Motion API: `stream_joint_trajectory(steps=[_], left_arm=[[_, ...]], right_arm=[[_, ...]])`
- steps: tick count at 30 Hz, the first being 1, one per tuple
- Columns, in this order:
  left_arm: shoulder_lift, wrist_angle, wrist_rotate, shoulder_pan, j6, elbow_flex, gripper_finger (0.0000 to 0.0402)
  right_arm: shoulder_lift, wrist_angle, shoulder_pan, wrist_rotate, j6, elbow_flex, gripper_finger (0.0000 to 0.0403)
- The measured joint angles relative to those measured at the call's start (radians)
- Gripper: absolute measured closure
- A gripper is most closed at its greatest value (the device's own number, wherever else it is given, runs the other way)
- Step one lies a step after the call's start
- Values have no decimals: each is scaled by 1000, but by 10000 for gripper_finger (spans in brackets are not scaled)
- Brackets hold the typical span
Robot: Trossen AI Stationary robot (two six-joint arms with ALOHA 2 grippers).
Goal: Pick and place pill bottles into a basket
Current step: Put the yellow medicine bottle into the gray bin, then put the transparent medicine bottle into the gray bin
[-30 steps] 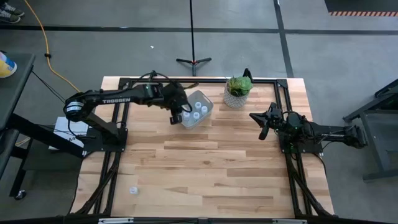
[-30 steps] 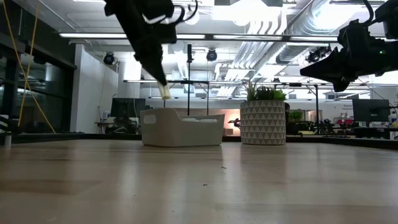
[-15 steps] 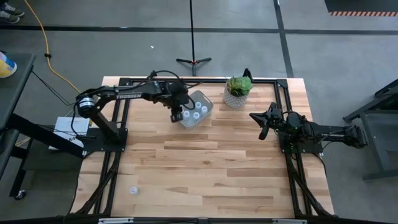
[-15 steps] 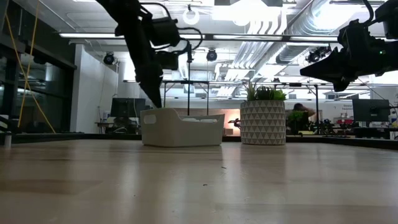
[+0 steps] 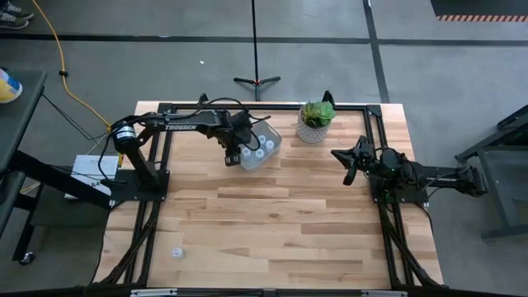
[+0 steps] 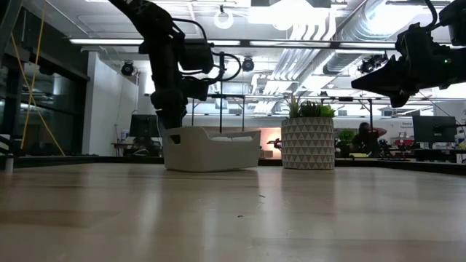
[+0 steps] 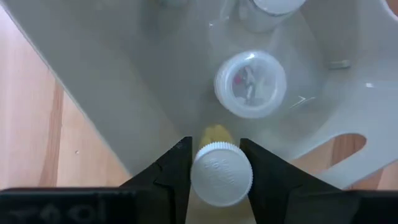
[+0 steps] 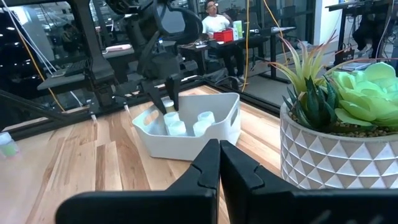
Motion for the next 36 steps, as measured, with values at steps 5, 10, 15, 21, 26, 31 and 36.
stream_joint_trajectory(steps=[5, 10, 15, 21, 26, 31, 36], left_arm=[[0, 6, -1, 0, 4, 0, 240], [1, 15, -6, 0, 8, 0, 222], [5, 37, -12, -1, 8, -2, 190], [2, -56, -39, 0, 8, 49, 162], [-37, -101, -57, 0, 16, 137, 166], [-71, -214, -25, -4, -1, 269, 173], [-100, -473, 73, -56, -47, 408, 174]], right_arm=[[0, 0, 0, 0, 0, 0, 402], [0, 0, 0, 3, 0, 0, 401], [0, 0, 0, 3, 0, 0, 401], [0, 0, 0, 3, 0, 0, 402], [0, 0, 0, -5, 0, 0, 402], [0, 0, 0, -1, -2, 0, 400], [0, 0, 0, -4, -1, 0, 401]])
